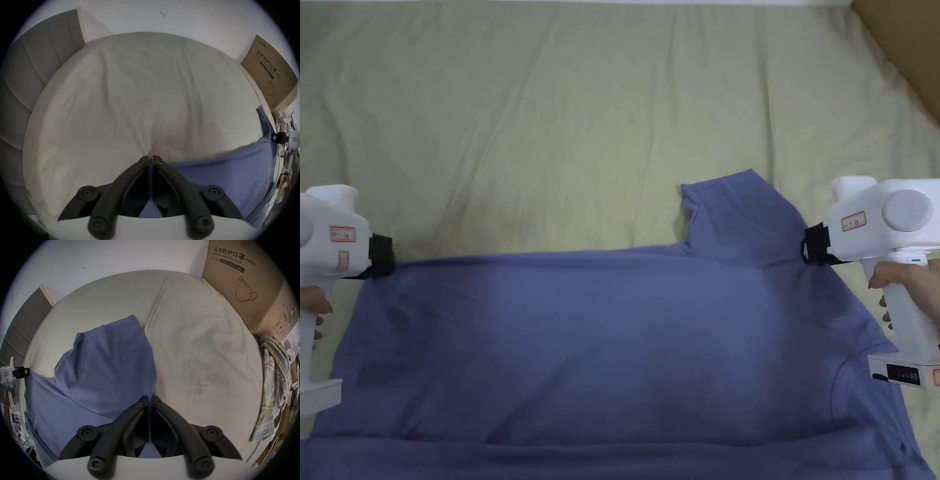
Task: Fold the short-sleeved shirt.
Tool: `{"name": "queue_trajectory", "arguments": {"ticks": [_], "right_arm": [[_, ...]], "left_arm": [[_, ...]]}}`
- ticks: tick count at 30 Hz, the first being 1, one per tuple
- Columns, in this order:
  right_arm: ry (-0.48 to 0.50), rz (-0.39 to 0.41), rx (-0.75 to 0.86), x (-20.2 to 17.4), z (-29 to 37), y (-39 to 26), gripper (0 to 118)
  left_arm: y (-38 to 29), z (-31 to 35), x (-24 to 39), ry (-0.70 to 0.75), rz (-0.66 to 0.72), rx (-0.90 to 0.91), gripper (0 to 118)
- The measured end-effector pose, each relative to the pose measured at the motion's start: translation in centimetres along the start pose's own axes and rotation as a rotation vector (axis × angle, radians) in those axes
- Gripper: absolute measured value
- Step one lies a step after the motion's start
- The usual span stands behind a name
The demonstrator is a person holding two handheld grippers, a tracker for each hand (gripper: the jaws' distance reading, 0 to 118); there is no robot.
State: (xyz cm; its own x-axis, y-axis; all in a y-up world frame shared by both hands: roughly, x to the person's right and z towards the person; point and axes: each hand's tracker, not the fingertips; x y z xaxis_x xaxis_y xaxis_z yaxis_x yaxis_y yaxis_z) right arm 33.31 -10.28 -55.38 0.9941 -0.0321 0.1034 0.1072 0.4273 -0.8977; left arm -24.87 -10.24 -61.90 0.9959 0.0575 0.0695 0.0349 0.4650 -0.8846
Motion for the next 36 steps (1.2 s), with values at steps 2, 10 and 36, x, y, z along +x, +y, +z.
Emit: {"name": "queue_trajectory", "arguments": {"ticks": [2,10,36], "right_arm": [[-0.004,0.002,0.009,0.0,1.1,0.2,2],[0.023,0.004,0.114,0.6,9.4,-1.1,2],[0.077,-0.039,-0.049,1.4,14.4,-29.3,20]], "left_arm": [[-0.2,0.8,0.7,0.025,-0.069,0.003,3],[-1.3,9.9,0.1,-0.011,-0.091,0.132,3],[-25.6,15.0,-3.9,-0.028,-0.111,-0.06,33]]}}
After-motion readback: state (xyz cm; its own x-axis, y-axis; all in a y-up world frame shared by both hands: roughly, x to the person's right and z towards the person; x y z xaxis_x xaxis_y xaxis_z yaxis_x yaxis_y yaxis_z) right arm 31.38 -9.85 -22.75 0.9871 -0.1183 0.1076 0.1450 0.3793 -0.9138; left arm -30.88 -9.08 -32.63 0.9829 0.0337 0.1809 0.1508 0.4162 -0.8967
